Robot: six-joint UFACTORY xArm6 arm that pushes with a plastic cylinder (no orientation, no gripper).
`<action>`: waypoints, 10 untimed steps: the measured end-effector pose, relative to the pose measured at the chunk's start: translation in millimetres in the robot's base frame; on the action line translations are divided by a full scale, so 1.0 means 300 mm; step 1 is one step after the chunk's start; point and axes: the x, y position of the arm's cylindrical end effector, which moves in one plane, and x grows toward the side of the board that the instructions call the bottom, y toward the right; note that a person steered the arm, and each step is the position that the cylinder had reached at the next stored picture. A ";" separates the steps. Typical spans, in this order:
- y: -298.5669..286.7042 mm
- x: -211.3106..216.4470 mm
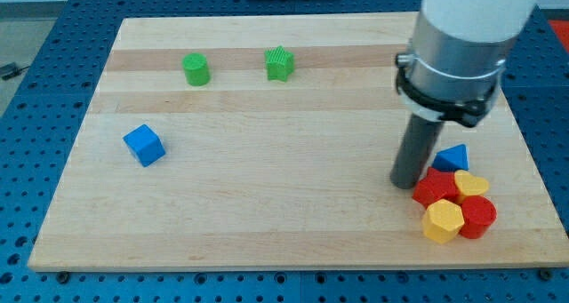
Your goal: Slightly push the blue cube vertical to the green circle
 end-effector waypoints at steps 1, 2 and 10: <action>-0.260 0.016; -0.626 0.139; -0.994 -0.141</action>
